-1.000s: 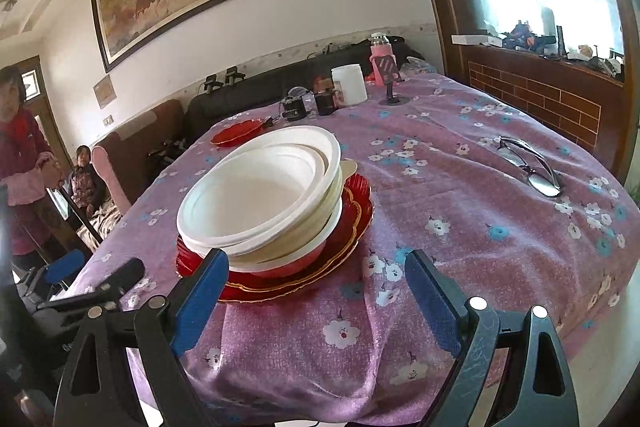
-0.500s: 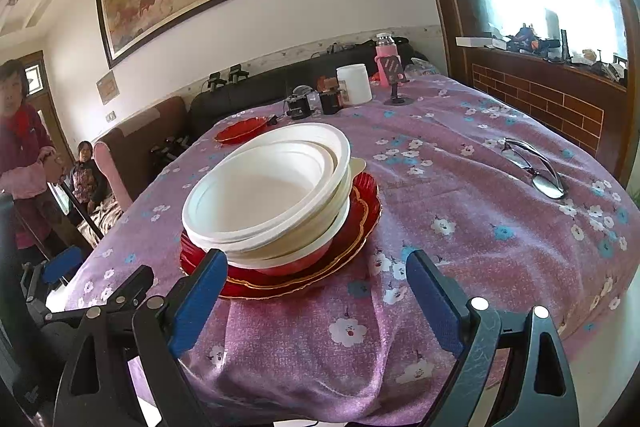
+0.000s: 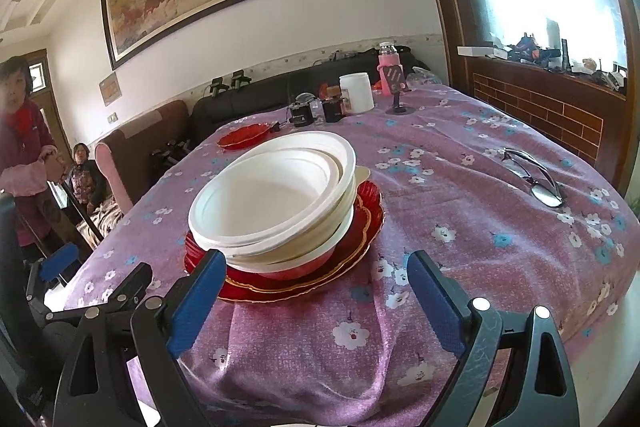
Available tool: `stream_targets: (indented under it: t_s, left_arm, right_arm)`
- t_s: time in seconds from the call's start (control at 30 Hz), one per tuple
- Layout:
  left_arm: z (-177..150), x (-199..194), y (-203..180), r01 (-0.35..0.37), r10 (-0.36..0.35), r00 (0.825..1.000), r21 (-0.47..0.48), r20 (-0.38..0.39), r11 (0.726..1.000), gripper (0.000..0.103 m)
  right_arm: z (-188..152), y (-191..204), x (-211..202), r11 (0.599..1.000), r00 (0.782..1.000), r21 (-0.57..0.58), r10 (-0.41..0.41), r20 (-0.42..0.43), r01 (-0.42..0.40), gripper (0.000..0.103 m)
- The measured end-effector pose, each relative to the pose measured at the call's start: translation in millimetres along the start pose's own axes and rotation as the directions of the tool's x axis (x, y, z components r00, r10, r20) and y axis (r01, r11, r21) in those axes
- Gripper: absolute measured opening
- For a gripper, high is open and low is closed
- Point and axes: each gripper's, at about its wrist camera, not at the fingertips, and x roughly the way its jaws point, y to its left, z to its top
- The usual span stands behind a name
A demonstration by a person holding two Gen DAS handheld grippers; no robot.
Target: Organize plates and bowls
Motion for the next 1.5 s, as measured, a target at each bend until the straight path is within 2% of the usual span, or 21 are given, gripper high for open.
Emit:
stream_targets:
  t_s: [0.37,1.5]
  left_arm:
    - [0.1,-1.8,-4.8,0.036,-0.036,0.999,0.017,0.006,0.999,0.103]
    - [-1.5,13.8,-0.2,0.059,-0.059,0.997,0.003,-0.050,0.998,0.103]
  right_arm:
    - [-0.3,2.5,1.3,1.000,1.000,-0.009,-0.001,-0.003,0.001,0.095]
    - [-1.1,3.8,3.0,1.000,1.000,-0.018,0.002,-0.012,-0.003,0.095]
